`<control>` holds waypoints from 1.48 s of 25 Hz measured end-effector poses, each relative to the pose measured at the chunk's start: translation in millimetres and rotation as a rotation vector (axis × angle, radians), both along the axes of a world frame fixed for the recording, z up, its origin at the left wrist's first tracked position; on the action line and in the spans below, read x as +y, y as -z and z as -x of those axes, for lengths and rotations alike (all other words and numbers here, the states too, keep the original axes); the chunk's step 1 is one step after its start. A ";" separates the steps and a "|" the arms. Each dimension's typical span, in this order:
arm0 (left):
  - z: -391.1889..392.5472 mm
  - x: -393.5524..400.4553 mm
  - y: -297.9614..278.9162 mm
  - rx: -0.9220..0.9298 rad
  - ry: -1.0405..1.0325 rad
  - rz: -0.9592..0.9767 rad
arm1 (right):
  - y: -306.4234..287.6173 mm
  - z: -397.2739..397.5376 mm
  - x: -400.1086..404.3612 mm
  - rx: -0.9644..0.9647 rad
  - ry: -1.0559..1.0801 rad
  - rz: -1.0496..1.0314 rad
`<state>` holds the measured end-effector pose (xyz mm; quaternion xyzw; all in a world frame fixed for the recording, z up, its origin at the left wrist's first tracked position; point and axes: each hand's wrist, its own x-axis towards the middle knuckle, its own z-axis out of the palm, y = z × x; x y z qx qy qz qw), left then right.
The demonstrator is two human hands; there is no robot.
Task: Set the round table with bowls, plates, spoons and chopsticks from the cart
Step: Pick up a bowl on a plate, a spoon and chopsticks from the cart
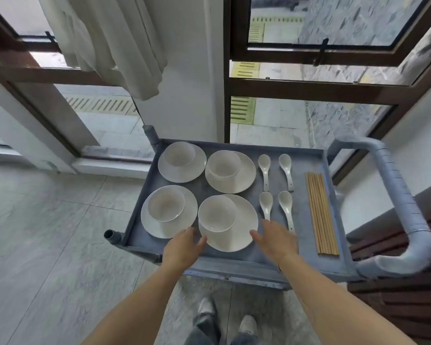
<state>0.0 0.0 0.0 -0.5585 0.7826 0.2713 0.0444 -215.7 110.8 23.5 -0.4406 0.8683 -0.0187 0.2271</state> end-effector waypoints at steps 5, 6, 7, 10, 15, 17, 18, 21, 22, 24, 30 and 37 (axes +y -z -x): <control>15.3 -17.2 11.0 0.068 -0.067 -0.145 | 17.0 -11.0 -15.8 -0.160 0.153 -0.049; 16.1 -19.4 14.0 0.079 -0.071 -0.152 | 20.3 -12.2 -17.9 -0.182 0.180 -0.039; 16.5 -22.4 16.4 0.088 -0.077 -0.157 | 22.5 -12.3 -20.3 -0.194 0.210 -0.028; 18.0 -31.8 25.2 0.144 -0.098 -0.198 | 27.2 -11.3 -25.5 -0.265 0.315 0.015; 20.4 -36.6 31.7 0.199 -0.145 -0.263 | 33.7 -9.1 -28.6 -0.463 0.471 0.103; 20.0 -37.5 31.4 0.285 -0.200 -0.352 | 33.3 -8.3 -26.5 -0.517 0.509 0.136; 20.2 -38.8 30.0 0.323 -0.222 -0.379 | 32.4 -8.0 -24.9 -0.546 0.533 0.158; 22.3 -42.5 23.5 0.438 -0.297 -0.470 | 27.8 -7.2 -20.0 -0.619 0.603 0.213; 23.6 -42.6 22.1 0.483 -0.324 -0.509 | 26.1 -6.4 -18.4 -0.625 0.610 0.230; 27.2 -42.0 18.6 0.560 -0.360 -0.585 | 20.8 -4.5 -15.4 -0.631 0.625 0.266; 38.8 -45.3 5.5 0.658 -0.333 -0.714 | 5.6 -1.2 -3.6 -0.660 0.671 0.334; 53.4 -43.9 -0.7 0.661 -0.328 -0.726 | -3.5 11.3 14.1 -0.757 0.767 0.372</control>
